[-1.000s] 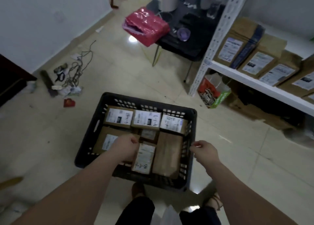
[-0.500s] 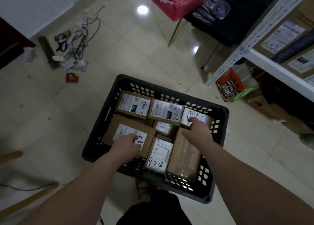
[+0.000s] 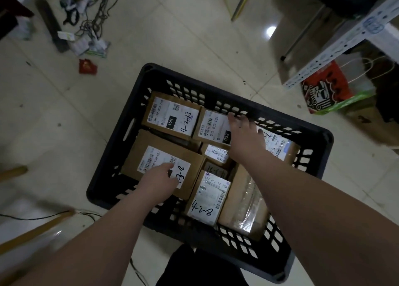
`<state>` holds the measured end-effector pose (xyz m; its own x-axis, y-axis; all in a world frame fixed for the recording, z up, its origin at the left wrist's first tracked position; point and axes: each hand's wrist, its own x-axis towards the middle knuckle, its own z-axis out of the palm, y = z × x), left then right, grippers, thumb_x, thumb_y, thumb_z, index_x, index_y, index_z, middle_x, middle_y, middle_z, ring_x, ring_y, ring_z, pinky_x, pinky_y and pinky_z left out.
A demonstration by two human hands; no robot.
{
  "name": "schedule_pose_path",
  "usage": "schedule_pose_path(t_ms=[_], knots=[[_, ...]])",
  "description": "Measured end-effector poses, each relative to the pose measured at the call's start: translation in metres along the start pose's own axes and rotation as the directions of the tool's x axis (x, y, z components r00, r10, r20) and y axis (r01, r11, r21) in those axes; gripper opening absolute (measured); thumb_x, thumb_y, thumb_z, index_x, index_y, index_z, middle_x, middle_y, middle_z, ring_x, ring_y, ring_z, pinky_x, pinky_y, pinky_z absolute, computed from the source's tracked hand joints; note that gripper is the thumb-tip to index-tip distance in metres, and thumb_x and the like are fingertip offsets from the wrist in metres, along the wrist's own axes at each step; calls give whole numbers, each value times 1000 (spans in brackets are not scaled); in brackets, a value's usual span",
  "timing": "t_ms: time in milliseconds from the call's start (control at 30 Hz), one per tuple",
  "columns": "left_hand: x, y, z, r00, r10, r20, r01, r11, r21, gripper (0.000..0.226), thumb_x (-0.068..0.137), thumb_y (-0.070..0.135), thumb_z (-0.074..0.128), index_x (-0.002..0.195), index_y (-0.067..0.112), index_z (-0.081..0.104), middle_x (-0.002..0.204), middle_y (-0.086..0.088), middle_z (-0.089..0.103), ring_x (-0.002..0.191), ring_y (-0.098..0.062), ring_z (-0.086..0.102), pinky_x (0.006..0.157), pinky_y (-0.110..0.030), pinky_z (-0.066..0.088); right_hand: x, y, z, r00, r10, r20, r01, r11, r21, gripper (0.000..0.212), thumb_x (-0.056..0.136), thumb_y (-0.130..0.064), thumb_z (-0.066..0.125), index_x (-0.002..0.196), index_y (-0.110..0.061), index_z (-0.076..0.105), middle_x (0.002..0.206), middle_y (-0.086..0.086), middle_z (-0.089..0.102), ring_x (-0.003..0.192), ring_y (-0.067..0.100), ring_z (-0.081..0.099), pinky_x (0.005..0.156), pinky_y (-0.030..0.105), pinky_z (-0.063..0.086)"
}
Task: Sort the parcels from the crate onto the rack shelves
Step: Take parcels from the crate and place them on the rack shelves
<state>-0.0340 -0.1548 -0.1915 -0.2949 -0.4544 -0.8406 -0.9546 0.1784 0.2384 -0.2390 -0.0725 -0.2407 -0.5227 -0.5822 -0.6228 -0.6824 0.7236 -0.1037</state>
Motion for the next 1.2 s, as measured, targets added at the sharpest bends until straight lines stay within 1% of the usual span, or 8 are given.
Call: schedule_pose_path(t_ms=[200, 400, 500, 633, 767, 933, 1033, 1200], knots=[[6, -2, 9, 997, -21, 73, 18, 999, 35, 55, 95, 25, 49, 147, 18, 32, 143, -5, 45, 121, -22, 49, 94, -27, 43, 0, 8, 6, 994, -77, -82, 77, 997, -7, 124, 62, -27, 88, 153, -28, 2, 145, 13, 31, 137, 32, 30, 108, 54, 36], [-3, 17, -4, 998, -18, 66, 25, 993, -114, 56, 93, 32, 54, 145, 22, 35, 137, -7, 49, 108, -23, 55, 83, -29, 47, -41, 6, -18, 989, -9, -148, 57, 945, 323, 120, 63, -33, 84, 153, -34, 6, 138, 8, 30, 129, 25, 33, 103, 42, 43], [-18, 39, -10, 997, 66, 46, -58, 985, -164, 55, 93, 46, 51, 142, 23, 39, 127, -1, 54, 101, -17, 52, 81, -30, 44, -72, 3, -34, 987, 35, -160, 46, 878, 477, 114, 63, -36, 82, 151, -39, 10, 131, 4, 32, 123, 21, 38, 94, 35, 45], [-50, 69, -12, 988, 138, 72, -92, 892, -443, 63, 87, 60, 50, 142, 36, 34, 136, 1, 51, 117, -23, 52, 96, -44, 45, -120, -3, -52, 971, 174, -166, -20, 747, 664, 114, 62, -45, 80, 151, -39, 10, 123, -3, 35, 108, 16, 46, 83, 27, 44], [-92, 89, -17, 964, 237, 120, -104, 751, -652, 70, 81, 59, 57, 142, 35, 30, 123, 5, 56, 98, -9, 57, 70, -32, 45, -173, -8, -64, 937, 303, -175, -39, 586, 809, 103, 65, -48, 77, 149, -40, 18, 127, 0, 41, 100, 11, 42, 80, 25, 40], [-140, 97, -24, 917, 389, 84, -256, 737, -625, 103, 50, 65, 74, 141, 41, 31, 129, 8, 56, 110, -17, 60, 91, -45, 51, -238, -12, -67, 869, 396, -296, 80, 478, 874, 99, 60, -58, 76, 145, -37, 28, 127, -4, 51, 109, 9, 46, 82, 26, 42], [-165, 97, -27, 891, 447, 82, -309, 728, -612, 69, 76, 50, 68, 137, 36, 40, 125, 5, 60, 109, -18, 60, 93, -46, 49, -274, -5, -66, 876, 405, -262, 153, 281, 948, 99, 58, -50, 85, 142, -37, 35, 126, -11, 58, 117, 8, 52, 97, 33, 48], [-200, 103, -26, 834, 525, 171, -313, 705, -636, 44, 86, 44, 60, 125, 24, 55, 117, -4, 64, 115, -22, 57, 101, -47, 45, -325, 15, -65, 909, 386, -158, 225, -135, 965, 97, 56, -42, 87, 141, -29, 43, 120, 0, 67, 108, 18, 66, 92, 42, 56]])
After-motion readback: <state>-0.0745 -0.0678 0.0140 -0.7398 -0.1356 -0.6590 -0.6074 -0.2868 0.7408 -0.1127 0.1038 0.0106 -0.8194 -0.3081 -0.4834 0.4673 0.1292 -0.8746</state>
